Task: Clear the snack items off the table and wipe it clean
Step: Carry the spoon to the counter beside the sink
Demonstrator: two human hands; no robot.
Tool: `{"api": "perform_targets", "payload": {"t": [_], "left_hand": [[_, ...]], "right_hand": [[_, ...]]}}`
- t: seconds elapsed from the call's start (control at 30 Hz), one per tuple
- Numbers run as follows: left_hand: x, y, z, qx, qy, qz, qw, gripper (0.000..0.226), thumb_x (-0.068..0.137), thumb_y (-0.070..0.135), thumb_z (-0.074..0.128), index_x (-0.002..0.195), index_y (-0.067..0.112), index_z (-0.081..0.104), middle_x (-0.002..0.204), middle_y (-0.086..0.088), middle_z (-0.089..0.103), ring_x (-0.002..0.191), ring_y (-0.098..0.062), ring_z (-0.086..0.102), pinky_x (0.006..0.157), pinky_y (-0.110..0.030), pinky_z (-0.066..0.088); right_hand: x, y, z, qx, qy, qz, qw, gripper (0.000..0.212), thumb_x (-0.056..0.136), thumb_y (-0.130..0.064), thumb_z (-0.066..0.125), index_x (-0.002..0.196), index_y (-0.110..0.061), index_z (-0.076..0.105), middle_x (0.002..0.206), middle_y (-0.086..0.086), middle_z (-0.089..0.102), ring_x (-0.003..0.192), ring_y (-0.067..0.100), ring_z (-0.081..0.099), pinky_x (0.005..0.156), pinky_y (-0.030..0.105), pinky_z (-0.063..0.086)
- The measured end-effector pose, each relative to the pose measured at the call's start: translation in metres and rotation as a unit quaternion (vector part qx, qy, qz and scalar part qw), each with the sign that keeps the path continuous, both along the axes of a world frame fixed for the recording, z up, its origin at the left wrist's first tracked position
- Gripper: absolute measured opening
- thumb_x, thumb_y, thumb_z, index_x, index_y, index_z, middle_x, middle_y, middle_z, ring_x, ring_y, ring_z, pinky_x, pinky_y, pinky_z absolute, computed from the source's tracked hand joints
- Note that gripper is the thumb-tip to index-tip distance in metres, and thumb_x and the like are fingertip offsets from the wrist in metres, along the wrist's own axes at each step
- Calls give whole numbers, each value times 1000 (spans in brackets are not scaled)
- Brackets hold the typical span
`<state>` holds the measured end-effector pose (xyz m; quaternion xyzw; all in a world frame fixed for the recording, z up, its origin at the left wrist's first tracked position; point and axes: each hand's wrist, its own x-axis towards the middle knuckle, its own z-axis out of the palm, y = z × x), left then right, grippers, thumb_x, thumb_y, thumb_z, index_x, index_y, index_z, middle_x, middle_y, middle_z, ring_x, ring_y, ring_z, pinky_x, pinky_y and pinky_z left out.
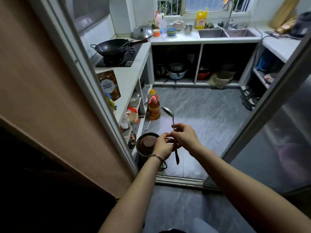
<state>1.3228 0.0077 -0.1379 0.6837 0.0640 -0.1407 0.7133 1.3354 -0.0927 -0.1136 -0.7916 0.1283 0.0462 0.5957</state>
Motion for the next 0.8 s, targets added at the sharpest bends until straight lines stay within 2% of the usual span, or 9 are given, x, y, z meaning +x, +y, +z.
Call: {"api": "perform_targets", "payload": {"t": [0.1, 0.23, 0.33, 0.43, 0.53, 0.63, 0.8], "left_hand": [[34, -7, -8, 2, 8, -11, 1000, 32, 78, -19, 58, 97, 5, 50, 75, -10, 57, 69, -18, 59, 53, -16, 52], [88, -22, -16, 17, 13, -17, 1000, 33, 78, -20, 57, 89, 10, 52, 73, -11, 57, 65, -19, 59, 50, -16, 50], [133, -36, -18, 29, 23, -17, 999, 30, 79, -19, 56, 97, 3, 51, 71, -11, 57, 57, -15, 62, 51, -17, 50], [180, -50, -10, 37, 21, -9, 999, 31, 79, -18, 56, 102, 1, 50, 68, -9, 57, 50, -7, 63, 51, -17, 50], [227, -63, -1, 45, 14, -4, 999, 30, 79, -19, 54, 100, 2, 48, 69, -9, 56, 55, -12, 61, 47, -15, 47], [269, -76, 8, 35, 4, 2, 999, 30, 80, -21, 53, 99, 1, 47, 69, -11, 55, 51, -7, 60, 46, -13, 46], [329, -98, 10, 35, 7, 4, 999, 29, 81, -21, 52, 88, 7, 50, 69, -9, 54, 63, -16, 56, 46, -12, 48]], "right_hand": [[32, -8, -7, 3, 1, -8, 1000, 31, 80, -5, 59, 109, -12, 64, 82, 3, 62, 62, 15, 60, 61, 38, 55], [85, -22, -18, 6, 3, -13, 1000, 32, 81, -4, 56, 111, -13, 63, 86, 4, 60, 63, 17, 58, 57, 35, 53], [133, -35, -24, 6, 4, -10, 1000, 31, 82, -4, 55, 111, -13, 63, 82, 2, 59, 61, 16, 56, 56, 32, 50], [184, -49, -22, 8, 6, -10, 1000, 31, 80, -6, 56, 109, -13, 63, 85, 1, 61, 66, 19, 58, 61, 36, 53], [234, -63, -18, 12, 2, -1, 1000, 30, 79, -7, 56, 107, -15, 63, 83, -1, 61, 70, 22, 62, 63, 41, 55], [279, -75, -13, 17, -10, 1, 1000, 26, 77, -8, 58, 100, -18, 64, 81, -1, 61, 80, 26, 67, 67, 45, 57], [343, -95, -20, 27, -6, -13, 1000, 32, 81, -5, 59, 112, -12, 62, 90, 2, 61, 89, 26, 65, 71, 40, 55]]}}
